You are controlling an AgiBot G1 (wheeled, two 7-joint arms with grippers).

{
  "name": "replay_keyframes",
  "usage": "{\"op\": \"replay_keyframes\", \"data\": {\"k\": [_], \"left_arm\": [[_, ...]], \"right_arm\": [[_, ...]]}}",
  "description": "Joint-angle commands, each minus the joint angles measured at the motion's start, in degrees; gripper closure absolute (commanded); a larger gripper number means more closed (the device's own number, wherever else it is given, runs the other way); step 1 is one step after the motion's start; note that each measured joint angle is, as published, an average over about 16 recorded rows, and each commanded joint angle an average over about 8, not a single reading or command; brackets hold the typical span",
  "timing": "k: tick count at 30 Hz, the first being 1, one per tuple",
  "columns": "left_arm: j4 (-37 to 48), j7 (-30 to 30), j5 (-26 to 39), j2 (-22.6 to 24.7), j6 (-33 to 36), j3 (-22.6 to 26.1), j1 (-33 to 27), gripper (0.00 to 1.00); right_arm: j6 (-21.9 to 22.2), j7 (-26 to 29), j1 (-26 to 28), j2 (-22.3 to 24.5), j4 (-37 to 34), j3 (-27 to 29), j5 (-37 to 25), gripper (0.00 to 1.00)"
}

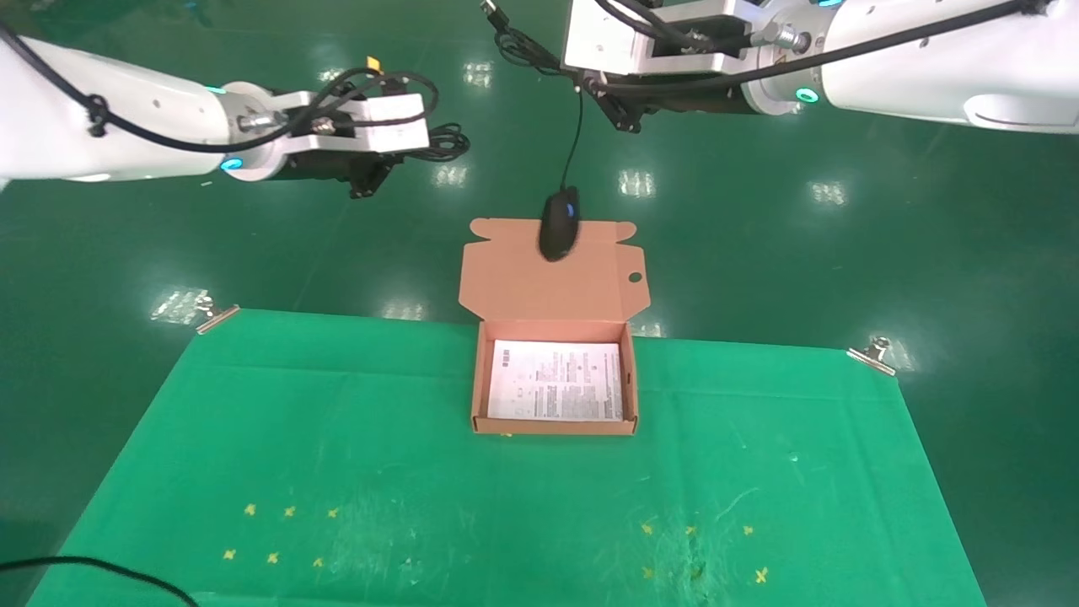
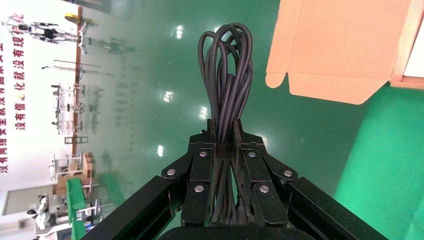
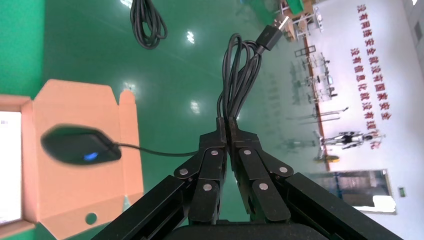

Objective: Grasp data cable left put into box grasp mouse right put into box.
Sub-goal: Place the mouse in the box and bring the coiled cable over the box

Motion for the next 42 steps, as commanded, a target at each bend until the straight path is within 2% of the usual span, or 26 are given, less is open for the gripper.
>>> {"op": "replay_keyframes", "data": {"k": [1,10,19,29,41,42], "left_arm": [[0.3,0.0,0.2,0.3,-0.3,0.0,-0.3,1.00],[-0.8,-2.1,2.7,-2.2,1.7,1.3,1.4,1.00],[-4.3,-8.9,7.5,-6.1,5.2,2.6,2.8,1.00],[-10.5,-16.7,12.8,-8.8,8.9,3.8,3.6,1.00],[-14.5,-20.3,14.9,-9.9,10.0,4.0,4.5,1.00],[-14.7,-20.5,15.0,-10.0,10.1,4.0,4.6,1.00]], "right_arm": [[0.2,-0.8,0.4,-0.7,-0.8,0.2,0.6,1.00],[0.8,-0.3,-2.1,-1.8,-2.4,-0.8,-0.2,1.00],[1.7,-0.8,-4.7,-5.0,-7.6,-2.4,-1.5,1.00],[0.7,-0.3,-8.8,-7.4,-8.1,-3.4,2.3,1.00],[3.6,2.2,-12.5,-7.8,-14.3,-6.7,5.1,1.00],[3.8,2.1,-12.7,-7.9,-14.7,-7.1,5.3,0.96]]}}
